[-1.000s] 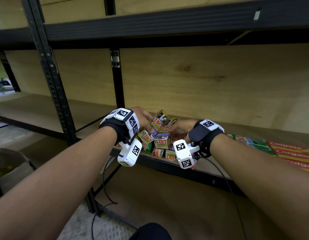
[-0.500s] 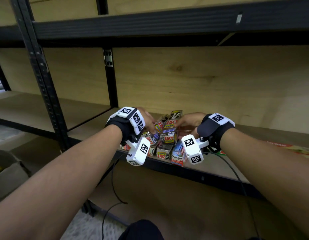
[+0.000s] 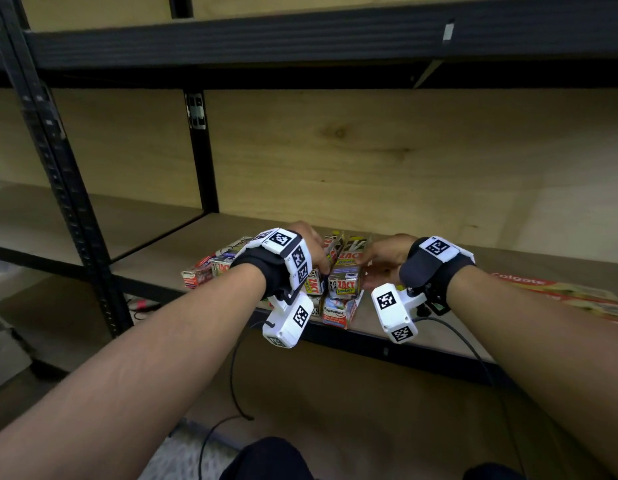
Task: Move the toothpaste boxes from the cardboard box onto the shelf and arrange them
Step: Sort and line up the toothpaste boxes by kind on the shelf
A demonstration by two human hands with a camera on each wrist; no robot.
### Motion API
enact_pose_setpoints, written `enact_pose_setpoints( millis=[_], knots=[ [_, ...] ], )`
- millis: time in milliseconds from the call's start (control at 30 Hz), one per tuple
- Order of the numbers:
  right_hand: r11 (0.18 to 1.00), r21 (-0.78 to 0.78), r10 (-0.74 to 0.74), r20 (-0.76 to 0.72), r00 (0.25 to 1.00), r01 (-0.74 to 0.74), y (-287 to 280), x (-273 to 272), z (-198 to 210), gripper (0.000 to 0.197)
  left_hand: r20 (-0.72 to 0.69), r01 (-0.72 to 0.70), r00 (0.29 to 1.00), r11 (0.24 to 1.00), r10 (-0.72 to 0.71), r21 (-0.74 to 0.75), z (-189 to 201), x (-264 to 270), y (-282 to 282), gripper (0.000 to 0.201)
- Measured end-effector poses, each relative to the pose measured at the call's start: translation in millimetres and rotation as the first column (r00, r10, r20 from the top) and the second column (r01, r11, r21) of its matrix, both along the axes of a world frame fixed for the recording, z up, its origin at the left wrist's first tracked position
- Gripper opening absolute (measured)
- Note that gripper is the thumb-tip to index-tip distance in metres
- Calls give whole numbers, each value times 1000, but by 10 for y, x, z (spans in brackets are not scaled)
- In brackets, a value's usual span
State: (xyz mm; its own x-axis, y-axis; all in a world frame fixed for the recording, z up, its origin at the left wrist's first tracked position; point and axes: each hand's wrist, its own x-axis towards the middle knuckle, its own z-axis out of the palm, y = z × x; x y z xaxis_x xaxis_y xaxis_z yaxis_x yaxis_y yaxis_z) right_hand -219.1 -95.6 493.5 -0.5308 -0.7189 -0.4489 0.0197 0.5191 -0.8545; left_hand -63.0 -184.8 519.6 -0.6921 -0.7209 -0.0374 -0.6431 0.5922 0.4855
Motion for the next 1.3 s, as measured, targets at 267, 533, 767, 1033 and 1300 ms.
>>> enact_pose_setpoints(
  millis=[267, 533, 767, 1033, 1300],
  knots=[
    [1000, 20, 5, -152, 988, -2, 54, 42, 5, 5, -13, -6, 1000, 997, 5, -78, 35, 85, -67, 33],
    [995, 96, 81, -563, 822, -33, 55, 201, 254, 24, -37, -164, 986, 960, 160, -227, 60, 476, -380, 16],
    [984, 136, 177, -763, 622, -112, 14, 523, 440, 32, 97, -211, 966, 948, 240, -239, 48, 819, -608, 34],
    [969, 134, 222, -840, 496, -208, -369, 1007, 570, 26, 29, -220, 973, 959, 228, -180, -96, 1000, -752, 55],
    [915, 321, 397, -821, 410, -243, -851, 1352, 504, 22, -289, -306, 907, 951, 307, 48, -149, 1156, -981, 36]
  ],
)
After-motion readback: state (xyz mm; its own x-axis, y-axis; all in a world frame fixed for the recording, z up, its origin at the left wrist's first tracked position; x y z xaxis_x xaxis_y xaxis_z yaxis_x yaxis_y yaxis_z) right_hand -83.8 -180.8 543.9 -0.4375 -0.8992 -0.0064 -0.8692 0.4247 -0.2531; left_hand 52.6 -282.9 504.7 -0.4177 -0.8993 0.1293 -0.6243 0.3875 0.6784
